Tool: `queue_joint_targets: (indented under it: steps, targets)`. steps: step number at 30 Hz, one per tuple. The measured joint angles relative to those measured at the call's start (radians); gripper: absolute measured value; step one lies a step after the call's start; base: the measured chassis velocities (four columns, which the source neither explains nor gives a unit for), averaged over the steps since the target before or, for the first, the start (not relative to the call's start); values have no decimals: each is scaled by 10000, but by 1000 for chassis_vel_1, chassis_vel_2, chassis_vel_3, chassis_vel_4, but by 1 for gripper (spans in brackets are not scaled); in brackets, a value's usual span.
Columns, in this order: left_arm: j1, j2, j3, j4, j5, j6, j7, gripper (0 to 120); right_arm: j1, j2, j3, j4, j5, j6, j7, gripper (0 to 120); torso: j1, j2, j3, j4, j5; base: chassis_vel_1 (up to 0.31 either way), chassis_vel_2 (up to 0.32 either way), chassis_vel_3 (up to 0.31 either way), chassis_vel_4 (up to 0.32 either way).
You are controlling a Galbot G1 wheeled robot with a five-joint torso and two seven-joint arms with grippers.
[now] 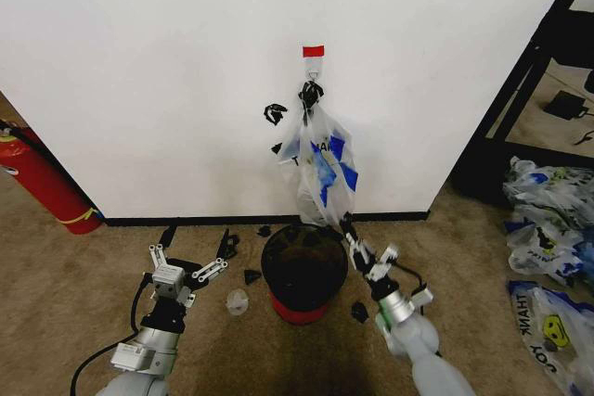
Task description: Pick up the garbage bag from the wall and place it over the trash bin.
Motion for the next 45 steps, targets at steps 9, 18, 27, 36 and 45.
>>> queue_joint_targets:
  steps: [9,18,27,36,45]
  targets:
    - [55,-38,-17,-9,-39,-63,-10,100,-536,-1688,655,772,-2702,623,-271,30,0,1,-1,-3,-2,0,0,0,0]
    - [80,-212,115,-18,146,-121,4,100,-221,-3790,1327,1324,-4494,1657,622,63,-1,3,-1,-2,-2,0,0,0,0]
    - [52,-305,122,18,322,-124,29,100,1676,-3436,-209,870,-5563,1645,4266,97,-1,2,0,0,0,0,0,0,0]
    - [86,-285,25,113,302,-184,2,100,2850,-3258,-820,-355,-6195,1876,2898,100,-1,2,0,-2,-5,0,0,0,0]
    - [5,-295,54,222,295,-231,-6,100,3793,-2952,-1429,-1122,-7115,1955,3185,99,-1,3,-1,-2,-5,0,0,0,0]
